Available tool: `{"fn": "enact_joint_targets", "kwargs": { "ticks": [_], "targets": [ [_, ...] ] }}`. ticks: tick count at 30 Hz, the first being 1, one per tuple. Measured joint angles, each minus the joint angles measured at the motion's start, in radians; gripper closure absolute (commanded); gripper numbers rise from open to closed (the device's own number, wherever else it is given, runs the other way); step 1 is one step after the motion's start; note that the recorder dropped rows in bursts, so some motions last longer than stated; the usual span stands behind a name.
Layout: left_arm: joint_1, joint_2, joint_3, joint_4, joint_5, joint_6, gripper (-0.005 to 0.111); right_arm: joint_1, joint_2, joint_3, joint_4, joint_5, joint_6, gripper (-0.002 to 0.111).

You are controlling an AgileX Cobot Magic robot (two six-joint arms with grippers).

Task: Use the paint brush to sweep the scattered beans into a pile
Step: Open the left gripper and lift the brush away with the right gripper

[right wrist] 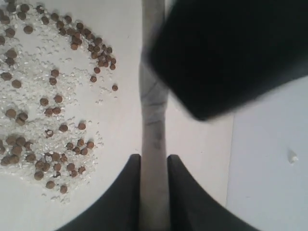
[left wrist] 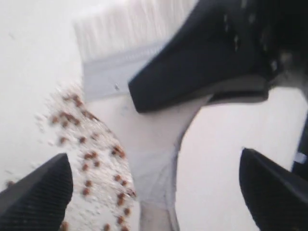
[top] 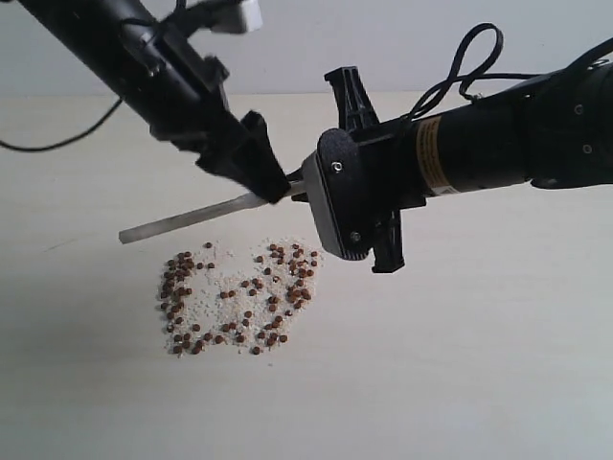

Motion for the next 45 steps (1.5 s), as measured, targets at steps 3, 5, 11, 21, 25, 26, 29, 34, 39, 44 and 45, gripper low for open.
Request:
{"fn": "enact_joint_targets", "kwargs": {
  "ticks": [3, 5, 11, 21, 25, 26, 29, 34, 39, 44, 45],
  "targets": [
    [0.000, -0.103, -0.084, 0.016, -0.177, 0.042, 0.029, 0.002, 0.000, 0.000, 0.001, 0.063, 0.176, 0.108],
    [0.000, -0.180, -0.113, 0.017, -0.265, 0.084, 0.027, 0.000, 0.000, -0.007, 0.003, 0.103, 0.345, 0.108],
    [0.068, -0.274, -0.100, -0.047, -0.308, 0.171, 0.027, -0.196, 0.020, -0.175, -0.136, -0.275, 1.069, 0.108],
    [0.258, -0.265, 0.142, -0.813, -0.225, 0.821, 0.027, -0.490, 0.182, -0.288, -0.149, -0.818, 1.383, 0.108],
    [0.273, -0.208, 0.198, -1.030, -0.120, 0.985, 0.027, -0.496, 0.205, -0.288, -0.117, -0.821, 1.354, 0.108],
    [0.273, -0.188, 0.206, -1.061, -0.094, 1.014, 0.027, -0.496, 0.207, -0.288, -0.107, -0.821, 1.348, 0.108],
    [0.273, -0.127, 0.211, -1.097, -0.027, 1.060, 0.027, -0.496, 0.209, -0.288, -0.077, -0.825, 1.341, 0.108],
    [0.273, -0.025, 0.211, -1.113, 0.023, 1.088, 0.027, -0.496, 0.209, -0.290, -0.042, -0.825, 1.338, 0.108],
    [0.273, 0.041, 0.204, -1.113, 0.070, 1.108, 0.027, -0.496, 0.209, -0.290, -0.028, -0.825, 1.340, 0.108],
    [0.273, 0.062, 0.159, -1.117, 0.082, 1.112, 0.027, -0.479, 0.209, -0.290, -0.025, -0.825, 1.355, 0.108],
    [0.273, 0.066, 0.149, -1.117, 0.085, 1.112, 0.027, -0.465, 0.209, -0.290, -0.025, -0.825, 1.356, 0.108]
  ]
}}
